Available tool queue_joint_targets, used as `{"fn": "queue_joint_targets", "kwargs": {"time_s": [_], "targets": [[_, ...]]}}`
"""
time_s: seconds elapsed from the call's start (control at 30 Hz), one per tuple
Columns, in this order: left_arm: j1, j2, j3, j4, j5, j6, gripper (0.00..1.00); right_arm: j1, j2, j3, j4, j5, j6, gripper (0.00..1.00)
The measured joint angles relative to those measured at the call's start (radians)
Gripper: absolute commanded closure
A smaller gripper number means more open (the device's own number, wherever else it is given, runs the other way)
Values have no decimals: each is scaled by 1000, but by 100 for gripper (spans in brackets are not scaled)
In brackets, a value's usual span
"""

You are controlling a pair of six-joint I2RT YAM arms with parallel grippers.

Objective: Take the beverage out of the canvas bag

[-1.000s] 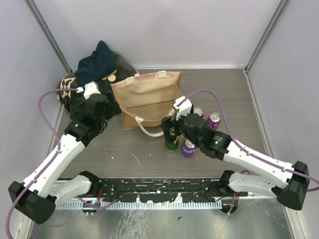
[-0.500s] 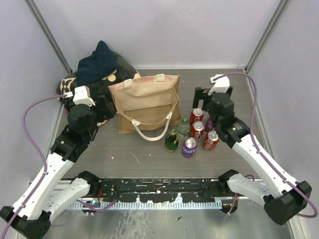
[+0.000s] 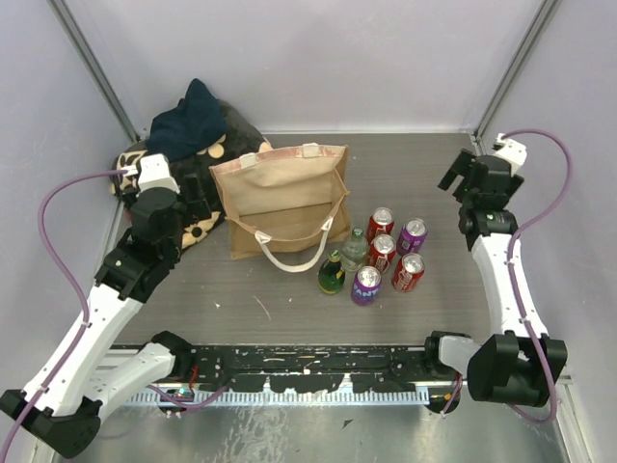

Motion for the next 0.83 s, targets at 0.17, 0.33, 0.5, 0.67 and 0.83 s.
{"fn": "queue_joint_targets", "kwargs": {"time_s": [0.17, 0.33, 0.5, 0.67, 0.83], "targets": [[2, -49, -58, 10, -33, 29, 2, -163, 17, 0, -56, 2, 93, 0], [2, -71, -88, 26, -50, 47, 2, -162, -11, -32, -60, 42, 117, 0], [2, -74, -114, 27, -51, 47, 2, -162, -62, -61, -58, 78, 117, 0], [2, -104, -139, 27, -57, 43, 2, -162, -87, -69, -49, 99, 117, 0], [2, -143, -150, 29, -77, 40, 2, -162, -87, -72, -43, 100, 117, 0]]}}
